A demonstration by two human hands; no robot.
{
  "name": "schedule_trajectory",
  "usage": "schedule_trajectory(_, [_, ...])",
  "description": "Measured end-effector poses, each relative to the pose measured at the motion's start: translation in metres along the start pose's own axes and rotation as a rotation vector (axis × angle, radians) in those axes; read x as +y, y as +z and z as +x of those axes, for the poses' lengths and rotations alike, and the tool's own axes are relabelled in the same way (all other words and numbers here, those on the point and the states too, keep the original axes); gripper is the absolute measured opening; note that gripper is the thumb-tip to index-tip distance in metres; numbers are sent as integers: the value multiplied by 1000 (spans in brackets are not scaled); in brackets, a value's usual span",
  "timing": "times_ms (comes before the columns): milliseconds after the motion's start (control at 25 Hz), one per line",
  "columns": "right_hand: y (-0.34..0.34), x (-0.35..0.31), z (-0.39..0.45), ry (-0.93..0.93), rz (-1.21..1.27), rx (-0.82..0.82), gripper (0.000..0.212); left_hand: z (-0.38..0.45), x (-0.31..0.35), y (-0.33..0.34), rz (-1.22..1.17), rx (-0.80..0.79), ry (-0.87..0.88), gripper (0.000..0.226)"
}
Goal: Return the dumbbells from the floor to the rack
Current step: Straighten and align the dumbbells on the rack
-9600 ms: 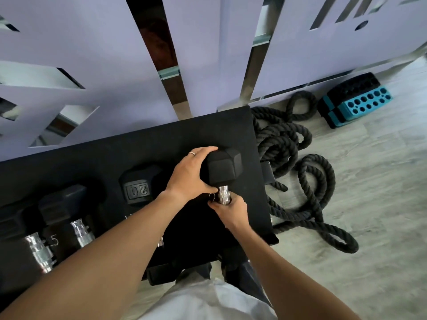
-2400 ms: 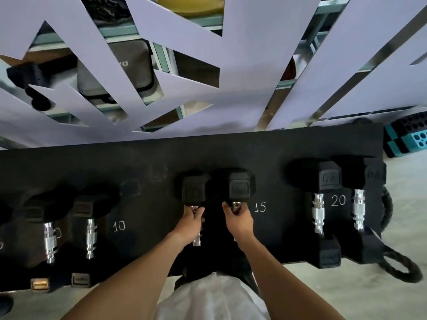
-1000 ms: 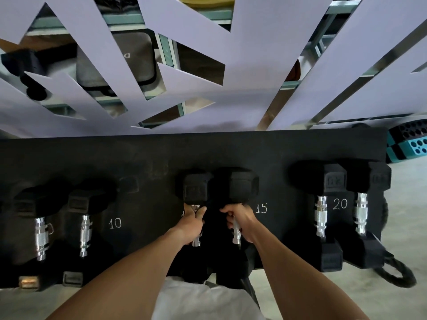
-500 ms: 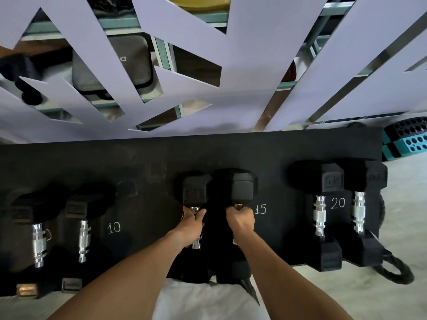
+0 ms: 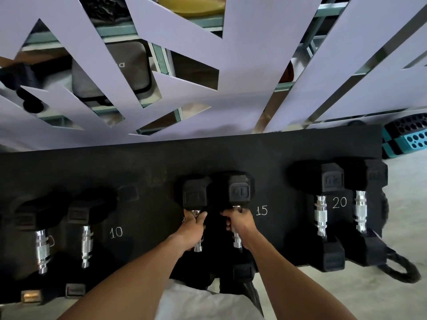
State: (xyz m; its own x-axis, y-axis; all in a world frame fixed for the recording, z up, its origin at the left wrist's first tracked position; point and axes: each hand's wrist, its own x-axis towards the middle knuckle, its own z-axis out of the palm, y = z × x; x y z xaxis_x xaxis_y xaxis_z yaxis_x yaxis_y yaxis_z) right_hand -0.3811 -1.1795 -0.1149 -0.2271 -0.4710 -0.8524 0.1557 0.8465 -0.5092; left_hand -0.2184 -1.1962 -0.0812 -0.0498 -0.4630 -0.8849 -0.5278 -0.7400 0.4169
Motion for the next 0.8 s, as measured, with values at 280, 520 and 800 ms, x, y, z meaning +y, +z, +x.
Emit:
schedule_trajectory(280, [-3,31,-7,-180,-305,168,20,6,-2,-1,16,-2,-1,62])
schedule_trajectory(520, [-11,27,-10,-113,-355,22,27,5,-1,5,-99,0,-50,68])
schedule_trajectory(800, [-12,33,-5,-27,-409,0,31,10,-7,6,-86,-27,-37,71])
